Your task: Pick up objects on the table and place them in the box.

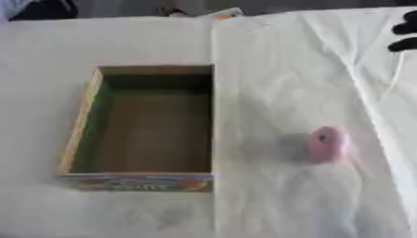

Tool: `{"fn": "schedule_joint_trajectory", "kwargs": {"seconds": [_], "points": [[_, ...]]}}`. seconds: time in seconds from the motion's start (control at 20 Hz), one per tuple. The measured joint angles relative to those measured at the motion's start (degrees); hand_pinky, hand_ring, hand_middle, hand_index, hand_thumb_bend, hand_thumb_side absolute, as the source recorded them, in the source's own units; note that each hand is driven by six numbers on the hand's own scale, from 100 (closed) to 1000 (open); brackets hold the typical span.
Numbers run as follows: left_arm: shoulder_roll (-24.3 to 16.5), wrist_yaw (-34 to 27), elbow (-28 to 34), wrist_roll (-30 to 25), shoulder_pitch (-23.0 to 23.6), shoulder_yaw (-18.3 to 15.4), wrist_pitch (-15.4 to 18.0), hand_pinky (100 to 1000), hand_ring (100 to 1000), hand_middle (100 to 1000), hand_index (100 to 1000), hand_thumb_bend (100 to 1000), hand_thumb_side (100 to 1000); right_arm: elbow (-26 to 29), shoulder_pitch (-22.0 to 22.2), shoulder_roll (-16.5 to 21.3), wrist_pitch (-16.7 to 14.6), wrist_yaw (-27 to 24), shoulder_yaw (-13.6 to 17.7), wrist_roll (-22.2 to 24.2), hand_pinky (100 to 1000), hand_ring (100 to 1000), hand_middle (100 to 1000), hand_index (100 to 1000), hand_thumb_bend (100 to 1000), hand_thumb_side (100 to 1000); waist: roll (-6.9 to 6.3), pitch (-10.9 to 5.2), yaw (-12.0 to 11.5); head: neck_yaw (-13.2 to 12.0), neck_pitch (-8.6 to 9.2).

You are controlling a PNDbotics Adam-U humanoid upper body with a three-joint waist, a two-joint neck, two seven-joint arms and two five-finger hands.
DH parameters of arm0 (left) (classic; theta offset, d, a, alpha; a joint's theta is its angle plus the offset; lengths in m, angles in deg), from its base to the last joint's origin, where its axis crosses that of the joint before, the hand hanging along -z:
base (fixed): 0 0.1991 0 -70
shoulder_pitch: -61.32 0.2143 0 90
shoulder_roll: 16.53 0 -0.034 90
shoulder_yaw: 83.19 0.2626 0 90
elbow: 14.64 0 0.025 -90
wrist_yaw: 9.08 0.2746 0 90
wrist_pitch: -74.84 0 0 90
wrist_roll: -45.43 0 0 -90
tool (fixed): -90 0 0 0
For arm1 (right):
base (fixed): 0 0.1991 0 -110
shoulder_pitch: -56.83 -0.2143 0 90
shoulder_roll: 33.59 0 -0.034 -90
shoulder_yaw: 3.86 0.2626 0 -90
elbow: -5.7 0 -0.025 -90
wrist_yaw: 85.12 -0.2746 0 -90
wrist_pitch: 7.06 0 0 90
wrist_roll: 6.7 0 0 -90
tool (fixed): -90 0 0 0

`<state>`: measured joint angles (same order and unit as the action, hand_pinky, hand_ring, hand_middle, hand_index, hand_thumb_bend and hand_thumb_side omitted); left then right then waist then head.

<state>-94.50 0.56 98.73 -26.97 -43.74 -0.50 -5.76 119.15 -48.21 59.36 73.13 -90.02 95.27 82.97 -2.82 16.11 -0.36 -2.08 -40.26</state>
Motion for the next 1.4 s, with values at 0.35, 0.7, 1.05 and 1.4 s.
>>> {"fn": "schedule_joint_trajectory", "kwargs": {"seconds": [0.35, 0.7, 1.05, 1.4], "points": [[0.0, 0.0, 0.0, -0.01, 0.38, 0.0, -0.01, 534, 502, 554, 674, 100, 844, 0.0, 0.89, 7.65, -0.08, 3.88, -1.35, 0.58, 603, 721, 699, 891, 479, 1000, 0.33, -0.17, -0.03, 0.23, 0.0], [-0.11, 0.01, 0.0, -0.14, 0.56, 0.02, -0.13, 534, 502, 554, 674, 100, 844, 0.0, 2.26, 27.4, 1.37, 13.5, -6.89, 1.32, 624, 747, 740, 893, 595, 1000, 0.99, -0.85, 0.41, 0.8, -0.13], [-0.62, 0.03, 0.0, -0.26, 0.59, 0.04, -0.2, 533, 503, 554, 674, 100, 841, 0.03, 2.96, 38.92, 3.29, 17.58, -11.43, 5.21, 634, 767, 751, 902, 720, 1000, 1.23, -1.16, 0.9, 0.96, -1.42], [-0.85, 0.03, 0.0, -0.6, 0.58, 0.43, -0.23, 533, 503, 554, 674, 100, 841, 0.31, 0.88, 44.68, 0.53, 17.69, -15.45, 12.71, 637, 777, 746, 925, 737, 979, 1.57, -1.37, 0.89, 0.86, -1.26]]}}
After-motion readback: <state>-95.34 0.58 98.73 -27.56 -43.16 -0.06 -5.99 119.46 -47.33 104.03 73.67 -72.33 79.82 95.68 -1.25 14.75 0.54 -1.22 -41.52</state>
